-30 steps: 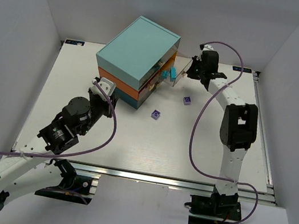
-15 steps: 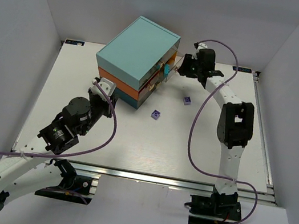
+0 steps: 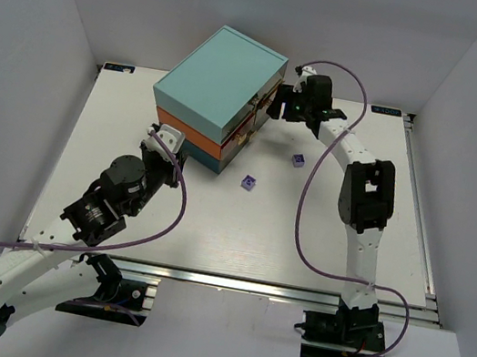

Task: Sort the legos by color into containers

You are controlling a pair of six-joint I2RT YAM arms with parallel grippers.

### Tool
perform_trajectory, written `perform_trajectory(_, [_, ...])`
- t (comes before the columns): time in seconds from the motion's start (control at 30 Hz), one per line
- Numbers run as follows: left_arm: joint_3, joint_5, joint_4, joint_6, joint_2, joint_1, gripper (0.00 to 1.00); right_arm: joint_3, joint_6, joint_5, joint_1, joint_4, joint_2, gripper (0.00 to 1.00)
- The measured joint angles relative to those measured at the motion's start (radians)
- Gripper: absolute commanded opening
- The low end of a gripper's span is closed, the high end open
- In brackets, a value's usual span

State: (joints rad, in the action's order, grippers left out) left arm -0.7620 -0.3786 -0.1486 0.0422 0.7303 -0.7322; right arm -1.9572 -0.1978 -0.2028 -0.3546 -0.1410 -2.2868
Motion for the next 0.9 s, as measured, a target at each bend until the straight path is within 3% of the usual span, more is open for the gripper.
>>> perform_trajectory(0.07, [0.001,-0.001,0.0,0.002,0.0,0.0,0.37,-0.004,0.006,-0.014,-0.002,-0.002,-0.007,0.8])
perform_trajectory(0.2, [0.001,-0.003,0.0,0.003,0.0,0.0,0.37,-0.004,0.02,-0.04,-0.002,-0.01,-0.01,0.78])
perform_trajectory(0.3, [0.001,-0.003,0.0,0.003,-0.001,0.0,0.37,0.024,0.025,-0.053,-0.002,0.013,-0.004,0.68])
perform_trajectory(0.4, [0.002,-0.003,0.0,0.003,-0.003,0.0,0.37,0.125,0.026,-0.074,-0.001,0.045,0.023,0.49])
perform_trajectory(0.53, [0.002,-0.003,0.0,0.003,-0.007,0.0,0.37,0.27,0.023,-0.127,-0.001,0.082,0.058,0.37])
perform_trajectory(0.67, [0.002,-0.003,0.0,0.003,-0.007,0.0,0.37,0.312,0.026,-0.209,0.0,0.1,0.063,0.25])
perform_trajectory(0.8, [0.002,-0.004,0.0,0.003,-0.007,0.0,0.37,0.306,0.021,-0.272,0.0,0.127,0.063,0.28])
perform_trajectory(0.83, [0.002,-0.004,0.0,0.003,-0.007,0.0,0.37,0.303,0.016,-0.283,0.0,0.129,0.062,0.39])
perform_trajectory(0.87, [0.002,-0.004,0.0,0.003,-0.007,0.0,0.37,0.297,0.01,-0.293,-0.001,0.132,0.06,0.39])
perform_trajectory(0.9, [0.002,-0.004,0.0,0.003,-0.007,0.0,0.37,0.284,0.001,-0.309,-0.001,0.134,0.055,0.5])
